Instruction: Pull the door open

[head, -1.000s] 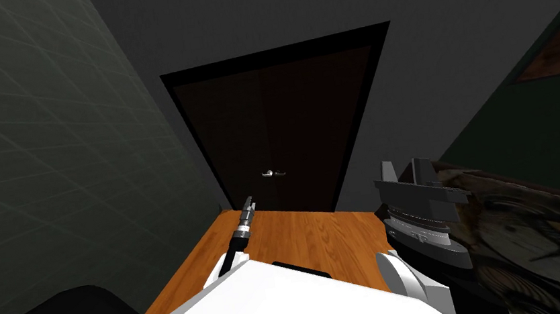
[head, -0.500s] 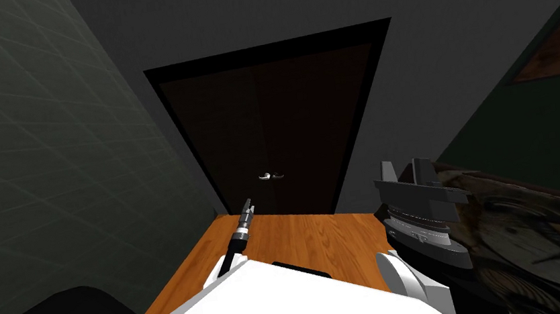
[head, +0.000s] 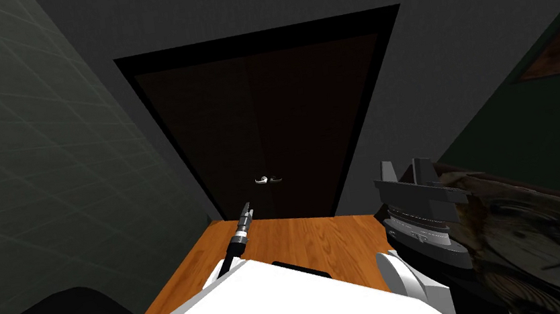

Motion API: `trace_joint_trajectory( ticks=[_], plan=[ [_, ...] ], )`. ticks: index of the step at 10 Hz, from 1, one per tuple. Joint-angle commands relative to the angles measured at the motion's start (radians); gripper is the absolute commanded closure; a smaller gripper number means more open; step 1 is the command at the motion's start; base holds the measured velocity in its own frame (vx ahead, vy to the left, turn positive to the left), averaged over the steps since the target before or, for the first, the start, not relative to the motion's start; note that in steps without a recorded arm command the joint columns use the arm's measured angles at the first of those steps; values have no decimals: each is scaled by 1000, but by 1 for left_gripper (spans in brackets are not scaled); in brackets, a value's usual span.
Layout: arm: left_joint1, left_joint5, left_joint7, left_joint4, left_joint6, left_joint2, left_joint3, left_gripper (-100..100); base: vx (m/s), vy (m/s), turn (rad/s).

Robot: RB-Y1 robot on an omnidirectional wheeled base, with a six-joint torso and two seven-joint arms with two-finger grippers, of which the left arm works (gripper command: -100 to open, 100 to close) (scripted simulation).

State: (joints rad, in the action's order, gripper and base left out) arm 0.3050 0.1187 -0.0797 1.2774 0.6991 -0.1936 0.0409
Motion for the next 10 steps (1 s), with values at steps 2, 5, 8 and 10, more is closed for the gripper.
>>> trace_joint_trajectory(
  ticks=[2, 5, 8, 10],
  plan=[
    [-10, 4, -14, -49, 17, -10, 6, -100, 88, 21, -42],
    [-18, 7, -22, -84, 28, -14, 9, -100, 63, 8, -25],
    [-31, 11, -33, -136, 45, -21, 14, -100, 84, 17, -43],
    [-42, 14, -43, -181, 59, -27, 19, -100, 128, 24, -59]
  ],
)
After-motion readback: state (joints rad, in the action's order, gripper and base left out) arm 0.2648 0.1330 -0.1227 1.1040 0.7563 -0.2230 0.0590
